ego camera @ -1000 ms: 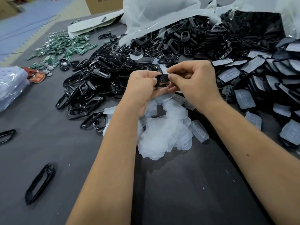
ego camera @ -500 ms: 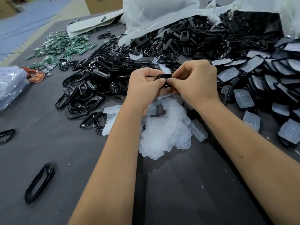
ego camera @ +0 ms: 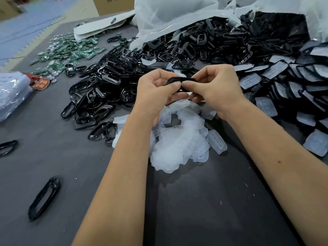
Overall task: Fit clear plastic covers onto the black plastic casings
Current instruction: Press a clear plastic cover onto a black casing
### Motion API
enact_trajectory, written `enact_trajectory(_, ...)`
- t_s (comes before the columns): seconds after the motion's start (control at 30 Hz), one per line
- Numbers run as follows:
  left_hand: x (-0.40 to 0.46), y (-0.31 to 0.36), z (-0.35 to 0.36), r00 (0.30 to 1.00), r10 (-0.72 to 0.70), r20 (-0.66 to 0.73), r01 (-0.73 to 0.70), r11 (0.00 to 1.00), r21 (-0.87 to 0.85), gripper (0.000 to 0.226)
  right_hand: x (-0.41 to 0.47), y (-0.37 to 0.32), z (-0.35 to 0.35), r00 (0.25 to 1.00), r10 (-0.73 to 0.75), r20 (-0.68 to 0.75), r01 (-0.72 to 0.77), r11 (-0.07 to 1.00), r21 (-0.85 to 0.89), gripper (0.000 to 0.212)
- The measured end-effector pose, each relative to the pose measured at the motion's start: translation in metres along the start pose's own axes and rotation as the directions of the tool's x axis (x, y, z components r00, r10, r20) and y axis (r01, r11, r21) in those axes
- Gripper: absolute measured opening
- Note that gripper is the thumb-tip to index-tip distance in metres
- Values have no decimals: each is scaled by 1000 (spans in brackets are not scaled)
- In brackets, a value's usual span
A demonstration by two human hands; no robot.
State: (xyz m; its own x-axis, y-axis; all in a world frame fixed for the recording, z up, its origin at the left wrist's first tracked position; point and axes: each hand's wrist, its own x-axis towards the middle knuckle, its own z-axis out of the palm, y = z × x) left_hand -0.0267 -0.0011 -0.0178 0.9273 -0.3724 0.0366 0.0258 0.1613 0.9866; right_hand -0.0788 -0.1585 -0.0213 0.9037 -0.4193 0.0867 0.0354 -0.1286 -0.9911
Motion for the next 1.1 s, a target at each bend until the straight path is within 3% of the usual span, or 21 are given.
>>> enact_trajectory(0.2,0,1,-1,998,49,-48,-46,997,57,17,-1,-5,1,998,-39,47,40,999,-12,13)
enact_trajectory(0.43,2,4,-3,987,104,-123,-97,993,61,15,-6,-4,5,976,-215,-29,204,957,-206,28)
enact_trajectory(0.5,3,5,-5,972,133,-194,-124,991,56,19,-5,-2,4,954,-289,75,292,848,-442,33)
enact_trajectory(0.57,6,5,-9,954,151,-259,-142,988,51,20,-5,-2,5,943,-238,234,334,661,-672,40)
enact_trajectory(0.6,6,5,-11,946,151,-288,-146,989,39,20,-6,-2,6,943,-181,280,332,593,-734,41)
enact_trajectory(0.67,8,4,-12,931,146,-334,-150,989,13,21,-5,-3,8,940,-126,318,331,567,-754,36)
enact_trajectory(0.8,9,0,-13,929,143,-341,-148,989,13,22,-3,1,1,938,-184,292,320,780,-537,24)
enact_trajectory(0.9,10,-2,-13,939,139,-313,-129,990,55,23,-2,2,-5,964,-174,198,206,967,-150,21)
enact_trajectory(1.0,9,-3,-10,947,141,-287,-126,989,71,25,0,1,-5,974,-145,174,130,987,98,10)
enact_trajectory(1.1,8,-2,-9,953,151,-263,-130,987,94,26,1,1,-3,976,-121,181,89,980,177,12)
